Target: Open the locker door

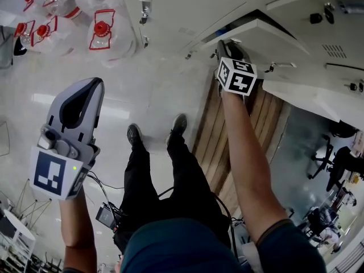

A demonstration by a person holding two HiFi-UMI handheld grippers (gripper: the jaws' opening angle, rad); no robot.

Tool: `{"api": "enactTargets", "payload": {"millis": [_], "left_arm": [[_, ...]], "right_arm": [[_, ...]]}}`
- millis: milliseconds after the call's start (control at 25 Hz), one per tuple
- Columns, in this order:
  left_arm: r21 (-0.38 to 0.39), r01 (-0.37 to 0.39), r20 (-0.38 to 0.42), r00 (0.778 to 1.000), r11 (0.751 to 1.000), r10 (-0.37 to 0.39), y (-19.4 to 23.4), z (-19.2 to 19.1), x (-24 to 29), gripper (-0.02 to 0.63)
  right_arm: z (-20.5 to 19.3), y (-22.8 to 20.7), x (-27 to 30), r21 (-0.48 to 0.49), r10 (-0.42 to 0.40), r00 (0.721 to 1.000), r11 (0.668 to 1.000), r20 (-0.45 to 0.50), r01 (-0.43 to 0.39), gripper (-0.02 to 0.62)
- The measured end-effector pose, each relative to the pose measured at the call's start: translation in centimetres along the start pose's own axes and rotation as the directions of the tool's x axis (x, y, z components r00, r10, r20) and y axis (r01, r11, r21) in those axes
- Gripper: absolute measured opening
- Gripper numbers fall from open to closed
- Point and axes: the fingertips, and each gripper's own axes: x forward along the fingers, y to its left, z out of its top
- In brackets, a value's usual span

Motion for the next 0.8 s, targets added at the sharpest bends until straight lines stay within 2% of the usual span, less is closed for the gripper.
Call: {"api": "enactTargets", "payload": {"millis": [120, 280, 320, 360, 400, 480, 520, 600, 680, 800], "left_arm": [[0.027, -0.015, -0.035, 0.999, 1.000, 0.016, 0.2, -0.5, -0.7, 0.017], [0.043, -0.012, -0.024, 1.000, 0.999, 0.013, -0.1, 0.1, -1.5, 0.017], [0.044, -0.010, -0.025, 1.000, 0.999, 0.011, -0.2, 0.1, -1.7, 0.017], [0.046, -0.007, -0.025, 1.000, 0.999, 0.008, -0.3, 0.1, -1.9, 0.017], [0.046, -0.001, -0.023, 1.000, 0.999, 0.002, -0.3, 0.2, -2.0, 0.017], [0.038, 0.014, -0.012, 1.000, 0.999, -0.014, -0.6, 0.4, -2.1, 0.017], [0.037, 0.020, -0.013, 1.000, 0.999, -0.019, -0.8, 0.4, -2.1, 0.017], [0.044, 0.020, -0.034, 0.999, 0.999, -0.019, -0.8, 0.0, -2.1, 0.017], [0.040, 0.030, -0.040, 0.999, 0.999, -0.029, -1.3, -0.1, -1.8, 0.017], [0.035, 0.064, -0.020, 0.998, 0.997, -0.064, -2.3, 0.6, -1.1, 0.017]], "right_arm": [[-0.6, 0.2, -1.0, -0.004, -0.020, 1.000, 1.000, -0.004, 0.020, 0.120], [-1.4, 0.3, -2.6, 0.013, -0.059, 0.998, 0.998, -0.010, 0.059, 0.123], [-1.6, -0.2, -3.1, 0.016, -0.093, 0.996, 0.996, -0.009, 0.093, 0.124], [-1.9, -1.3, -3.9, 0.029, -0.146, 0.989, 0.989, -0.006, 0.146, 0.070], [-2.2, -2.9, -4.9, 0.053, -0.209, 0.978, 0.977, -0.006, 0.209, 0.050], [-2.7, -6.5, -7.0, 0.095, -0.298, 0.954, 0.950, -0.015, 0.298, 0.049], [-2.8, -7.5, -7.9, 0.096, -0.308, 0.951, 0.946, -0.020, 0.309, 0.049], [-2.8, -6.8, -8.8, 0.083, -0.255, 0.967, 0.963, -0.026, 0.256, 0.051], [-2.7, -3.4, -8.4, 0.075, -0.154, 0.988, 0.985, -0.027, 0.155, 0.055], [-2.3, 1.1, -6.0, 0.106, -0.062, 0.997, 0.992, -0.034, 0.066, 0.164]]}}
